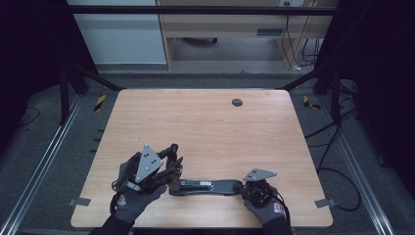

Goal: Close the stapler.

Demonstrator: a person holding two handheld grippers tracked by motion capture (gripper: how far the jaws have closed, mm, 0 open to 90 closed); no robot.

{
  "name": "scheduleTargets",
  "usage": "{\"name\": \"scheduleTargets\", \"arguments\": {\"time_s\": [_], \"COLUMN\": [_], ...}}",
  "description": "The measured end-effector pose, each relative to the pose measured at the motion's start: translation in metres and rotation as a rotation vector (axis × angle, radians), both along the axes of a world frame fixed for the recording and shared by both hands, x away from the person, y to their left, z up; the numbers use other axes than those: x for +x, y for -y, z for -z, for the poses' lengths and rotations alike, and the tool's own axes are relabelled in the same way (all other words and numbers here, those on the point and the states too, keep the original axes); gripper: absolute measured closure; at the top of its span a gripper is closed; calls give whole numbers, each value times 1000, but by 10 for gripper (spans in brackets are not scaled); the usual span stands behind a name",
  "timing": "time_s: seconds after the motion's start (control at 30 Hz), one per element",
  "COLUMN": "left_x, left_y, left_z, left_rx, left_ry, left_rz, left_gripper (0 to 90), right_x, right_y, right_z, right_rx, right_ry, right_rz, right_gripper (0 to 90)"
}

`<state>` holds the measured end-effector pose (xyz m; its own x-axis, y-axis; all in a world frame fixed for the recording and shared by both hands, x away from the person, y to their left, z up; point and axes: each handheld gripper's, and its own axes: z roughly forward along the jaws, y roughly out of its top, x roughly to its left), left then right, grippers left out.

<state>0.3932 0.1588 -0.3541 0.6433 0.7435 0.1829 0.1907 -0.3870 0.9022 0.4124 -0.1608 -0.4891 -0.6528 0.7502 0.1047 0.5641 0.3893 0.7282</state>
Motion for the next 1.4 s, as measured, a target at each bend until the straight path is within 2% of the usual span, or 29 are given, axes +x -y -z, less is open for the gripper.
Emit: {"name": "scheduleTargets", "arguments": {"time_s": [0.37,0.77,1.4], "left_x": [0,-1,1], "left_y": [7,28,42], "left_z": [1,5,9], "left_rx": [20,71,95], "left_ry": [12,40,43], "left_rz": [5,26,46], "left_gripper": [557,549,538], "right_x": [0,0,0], "right_y": [0,0,0], "right_z": [0,0,0], "right_rx": [0,0,1], "right_ry": [2,1,8], "right_rz": [-1,1,-4], "right_gripper": [900,900,900]}}
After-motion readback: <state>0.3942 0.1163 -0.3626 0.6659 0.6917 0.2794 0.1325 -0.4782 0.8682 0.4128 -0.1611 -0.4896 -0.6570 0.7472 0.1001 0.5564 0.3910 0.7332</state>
